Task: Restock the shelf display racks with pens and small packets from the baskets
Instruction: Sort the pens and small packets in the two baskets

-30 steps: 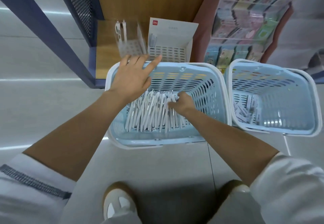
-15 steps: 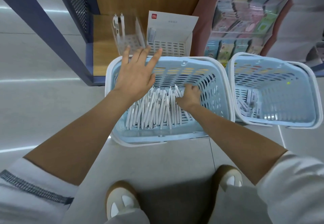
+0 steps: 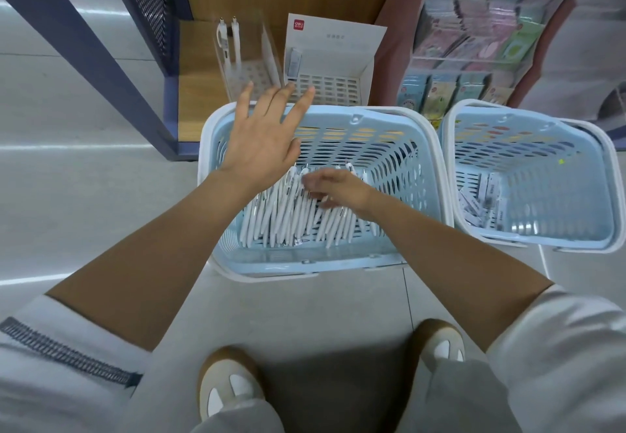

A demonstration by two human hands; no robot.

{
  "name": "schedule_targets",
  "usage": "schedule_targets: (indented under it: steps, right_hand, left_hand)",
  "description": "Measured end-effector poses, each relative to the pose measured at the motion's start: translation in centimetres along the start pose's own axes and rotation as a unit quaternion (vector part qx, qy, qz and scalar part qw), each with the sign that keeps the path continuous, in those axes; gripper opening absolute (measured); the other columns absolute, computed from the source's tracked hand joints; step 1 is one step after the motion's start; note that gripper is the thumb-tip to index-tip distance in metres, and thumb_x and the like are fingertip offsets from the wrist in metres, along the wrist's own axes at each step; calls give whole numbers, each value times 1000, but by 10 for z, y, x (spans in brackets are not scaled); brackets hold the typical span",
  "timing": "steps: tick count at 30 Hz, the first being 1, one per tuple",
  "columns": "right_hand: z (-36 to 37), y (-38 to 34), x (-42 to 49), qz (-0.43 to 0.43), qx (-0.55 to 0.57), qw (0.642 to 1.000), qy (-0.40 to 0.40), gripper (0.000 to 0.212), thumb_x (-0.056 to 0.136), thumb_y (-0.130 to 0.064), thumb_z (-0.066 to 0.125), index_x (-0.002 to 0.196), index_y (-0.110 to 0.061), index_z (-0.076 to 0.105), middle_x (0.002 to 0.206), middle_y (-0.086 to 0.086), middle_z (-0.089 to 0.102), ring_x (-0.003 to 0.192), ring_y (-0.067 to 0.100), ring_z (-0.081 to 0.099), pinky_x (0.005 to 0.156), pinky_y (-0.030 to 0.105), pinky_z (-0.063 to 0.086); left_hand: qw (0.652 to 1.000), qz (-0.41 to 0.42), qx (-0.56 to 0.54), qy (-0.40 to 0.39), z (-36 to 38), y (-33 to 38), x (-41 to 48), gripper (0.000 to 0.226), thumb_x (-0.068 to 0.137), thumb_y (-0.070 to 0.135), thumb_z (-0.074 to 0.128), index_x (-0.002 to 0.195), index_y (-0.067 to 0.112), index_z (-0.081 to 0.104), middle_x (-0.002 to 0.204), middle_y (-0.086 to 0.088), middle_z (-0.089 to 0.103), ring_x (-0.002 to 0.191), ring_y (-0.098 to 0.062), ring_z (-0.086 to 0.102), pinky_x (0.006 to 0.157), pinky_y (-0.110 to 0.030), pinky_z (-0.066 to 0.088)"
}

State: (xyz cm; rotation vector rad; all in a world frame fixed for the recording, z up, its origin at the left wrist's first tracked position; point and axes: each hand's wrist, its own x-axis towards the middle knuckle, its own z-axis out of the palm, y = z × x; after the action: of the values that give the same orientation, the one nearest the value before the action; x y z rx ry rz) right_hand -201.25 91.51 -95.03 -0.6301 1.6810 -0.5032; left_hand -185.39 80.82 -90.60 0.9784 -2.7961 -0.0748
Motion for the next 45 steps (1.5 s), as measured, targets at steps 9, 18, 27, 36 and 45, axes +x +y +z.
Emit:
schedule_targets:
  steps: [9,18,27,36,45]
  right_hand:
    - [-11,4,-1,-8,-25,999,47,25,96,-12,54,120,-10,60,105,13,66,84,18,59,70,26,51]
    - [-15,12,4,-2,-160,987,-5,29,98,-17,52,126,-15,57,107,12,68,83,17,62,71,27,51]
    - [11,8,18,-44,-132,990,33,11,92,-4,56,99,-7,65,80,7,64,65,12,59,60,24,52]
    - [22,4,19,-179,-256,950,8,26,90,-21,65,115,-21,65,95,0,52,70,3,47,69,16,41]
    - [9,11,23,-130,-398,905,70,18,86,-36,67,95,-20,66,98,2,41,84,17,49,76,31,44]
  left_hand:
    - [1000,15,-8,-5,-2,-4,-1,69,93,28,51,154,17,20,146,-13,41,134,-31,37,115,-52,17]
    - [1000,19,-2,4,2,-6,-2,69,92,25,50,153,18,21,142,-11,45,130,-30,41,113,-51,20]
    - [999,29,-3,-16,-2,-9,1,68,92,23,50,154,18,21,141,-11,46,129,-30,42,113,-50,22]
    - [996,58,1,-60,-17,-26,9,62,99,29,39,156,27,13,150,-10,41,129,-34,44,111,-47,23]
    - [996,53,-5,-70,-20,-30,9,60,100,31,37,155,26,15,149,-9,41,129,-32,44,108,-45,27]
